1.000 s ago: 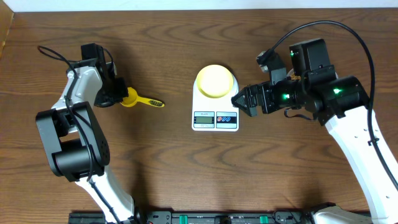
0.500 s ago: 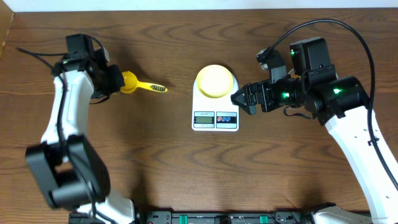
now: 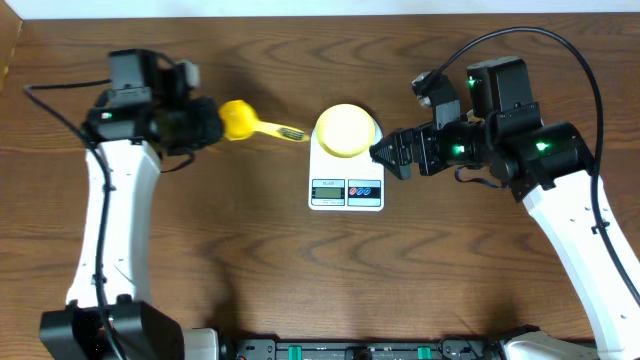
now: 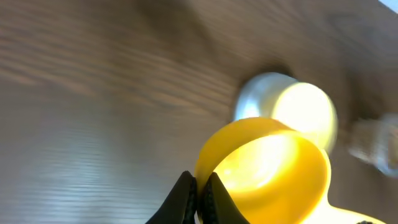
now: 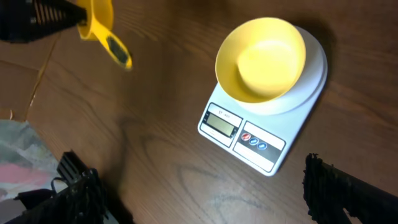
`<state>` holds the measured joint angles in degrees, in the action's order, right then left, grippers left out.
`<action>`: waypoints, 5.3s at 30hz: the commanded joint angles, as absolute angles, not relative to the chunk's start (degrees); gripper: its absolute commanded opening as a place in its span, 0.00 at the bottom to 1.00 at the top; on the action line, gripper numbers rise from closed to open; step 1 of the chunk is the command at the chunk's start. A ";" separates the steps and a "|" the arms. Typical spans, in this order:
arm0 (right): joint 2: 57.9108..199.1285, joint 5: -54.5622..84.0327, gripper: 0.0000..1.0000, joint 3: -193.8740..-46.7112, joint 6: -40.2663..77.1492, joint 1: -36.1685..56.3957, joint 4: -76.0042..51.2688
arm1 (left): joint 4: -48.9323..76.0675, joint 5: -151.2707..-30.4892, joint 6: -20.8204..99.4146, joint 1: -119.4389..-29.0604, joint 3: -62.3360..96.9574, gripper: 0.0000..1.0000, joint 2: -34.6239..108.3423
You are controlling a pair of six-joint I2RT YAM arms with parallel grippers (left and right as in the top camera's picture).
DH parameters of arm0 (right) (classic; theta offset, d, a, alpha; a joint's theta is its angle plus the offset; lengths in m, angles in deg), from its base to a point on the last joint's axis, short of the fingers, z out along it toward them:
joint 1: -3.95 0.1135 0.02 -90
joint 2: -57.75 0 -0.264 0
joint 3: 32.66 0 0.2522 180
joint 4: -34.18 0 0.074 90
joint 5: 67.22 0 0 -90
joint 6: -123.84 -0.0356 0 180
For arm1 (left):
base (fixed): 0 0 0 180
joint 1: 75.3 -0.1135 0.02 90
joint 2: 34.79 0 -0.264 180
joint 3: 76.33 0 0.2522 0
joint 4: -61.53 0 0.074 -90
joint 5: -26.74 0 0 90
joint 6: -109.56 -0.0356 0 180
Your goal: Scoop item into bowl and weigh 50g on scale
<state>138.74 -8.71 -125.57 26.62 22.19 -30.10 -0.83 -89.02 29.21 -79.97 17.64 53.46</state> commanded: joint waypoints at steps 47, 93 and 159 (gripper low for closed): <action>143.90 -26.21 0.31 -126.23 23.10 20.14 -20.95 | 11.52 -94.33 42.30 -59.70 17.70 0.07 52.32; 143.68 31.93 0.01 -145.11 20.63 18.26 -40.16 | -8.89 -73.74 23.61 -38.15 17.68 0.38 48.76; 140.62 28.25 0.01 -145.33 20.58 11.48 -49.23 | 13.84 -70.07 17.84 -34.98 10.34 0.49 77.15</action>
